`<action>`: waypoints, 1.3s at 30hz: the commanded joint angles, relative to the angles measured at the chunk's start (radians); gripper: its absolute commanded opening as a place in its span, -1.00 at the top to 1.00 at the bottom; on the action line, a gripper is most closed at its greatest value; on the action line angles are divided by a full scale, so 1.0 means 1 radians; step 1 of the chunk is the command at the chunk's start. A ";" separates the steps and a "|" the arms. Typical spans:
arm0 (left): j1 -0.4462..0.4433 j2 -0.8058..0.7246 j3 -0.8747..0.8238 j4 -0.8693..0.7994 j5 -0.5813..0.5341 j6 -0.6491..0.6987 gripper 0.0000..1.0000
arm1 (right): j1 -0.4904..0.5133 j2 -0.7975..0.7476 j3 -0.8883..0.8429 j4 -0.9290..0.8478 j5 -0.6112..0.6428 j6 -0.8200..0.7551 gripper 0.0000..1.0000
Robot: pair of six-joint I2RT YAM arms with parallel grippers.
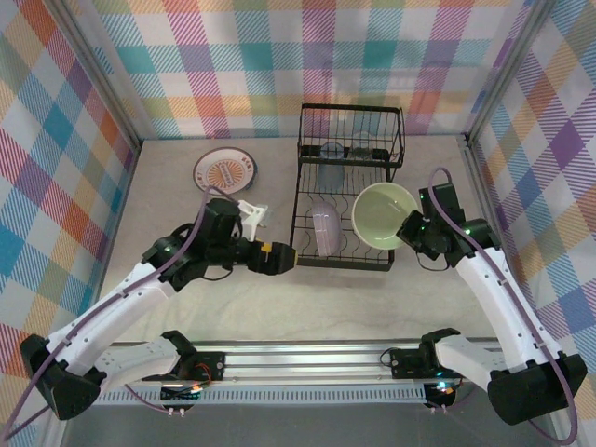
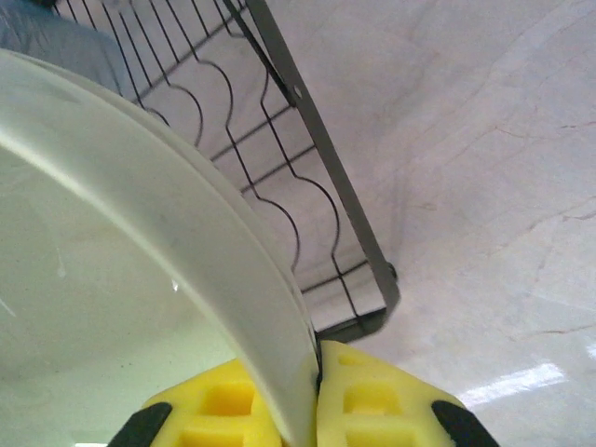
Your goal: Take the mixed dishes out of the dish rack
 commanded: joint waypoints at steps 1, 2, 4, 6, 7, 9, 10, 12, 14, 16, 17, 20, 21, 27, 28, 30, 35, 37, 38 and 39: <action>-0.090 0.061 0.086 0.025 -0.116 -0.006 -1.00 | 0.016 -0.049 0.046 -0.002 -0.045 -0.127 1.00; -0.118 0.087 0.110 0.024 -0.144 -0.005 -1.00 | 0.020 -0.065 0.040 -0.005 -0.047 -0.143 1.00; -0.169 0.136 0.161 0.016 -0.220 0.005 -1.00 | 0.029 -0.083 0.040 -0.023 -0.052 -0.169 1.00; -0.221 0.187 0.212 0.006 -0.293 0.016 -1.00 | 0.036 -0.092 0.045 -0.048 -0.056 -0.196 1.00; -0.246 0.220 0.241 -0.003 -0.324 0.022 -0.99 | 0.040 -0.098 0.045 -0.058 -0.060 -0.210 1.00; -0.284 0.285 0.298 -0.021 -0.366 0.032 -0.98 | 0.046 -0.108 0.040 -0.078 -0.065 -0.228 1.00; -0.303 0.320 0.332 -0.032 -0.391 0.036 -0.98 | 0.050 -0.114 0.036 -0.089 -0.065 -0.236 1.00; -0.338 0.380 0.389 -0.049 -0.440 0.043 -0.97 | 0.050 -0.131 0.025 -0.104 -0.061 -0.249 1.00; -0.369 0.434 0.449 -0.066 -0.492 0.043 -0.94 | 0.053 -0.153 0.012 -0.116 -0.057 -0.258 1.00; -0.392 0.476 0.490 -0.077 -0.540 0.044 -0.93 | 0.053 -0.173 0.002 -0.127 -0.051 -0.264 1.00; -0.400 0.500 0.513 -0.090 -0.564 0.044 -0.92 | 0.053 -0.182 -0.001 -0.132 -0.050 -0.267 1.00; -0.413 0.569 0.582 -0.133 -0.610 0.043 -0.85 | 0.052 -0.206 -0.010 -0.140 -0.053 -0.274 1.00; -0.417 0.587 0.600 -0.141 -0.619 0.045 -0.83 | 0.052 -0.211 -0.013 -0.142 -0.053 -0.278 1.00; -0.426 0.706 0.715 -0.207 -0.684 0.048 -0.62 | 0.053 -0.230 -0.022 -0.144 -0.056 -0.287 1.00; -0.426 0.722 0.729 -0.215 -0.694 0.047 -0.55 | 0.052 -0.230 -0.022 -0.144 -0.055 -0.287 1.00; -0.426 0.749 0.752 -0.231 -0.712 0.043 -0.37 | 0.053 -0.232 -0.024 -0.142 -0.051 -0.289 1.00; -0.426 0.787 0.791 -0.256 -0.733 0.026 0.14 | 0.052 -0.230 -0.030 -0.138 -0.038 -0.291 1.00; -0.426 0.797 0.801 -0.264 -0.735 0.021 0.39 | 0.053 -0.228 -0.031 -0.135 -0.028 -0.291 1.00; -0.426 0.800 0.804 -0.266 -0.731 0.020 0.54 | 0.052 -0.223 -0.031 -0.134 -0.026 -0.291 1.00; -0.426 0.803 0.806 -0.266 -0.726 0.018 0.68 | 0.053 -0.220 -0.031 -0.131 -0.028 -0.291 1.00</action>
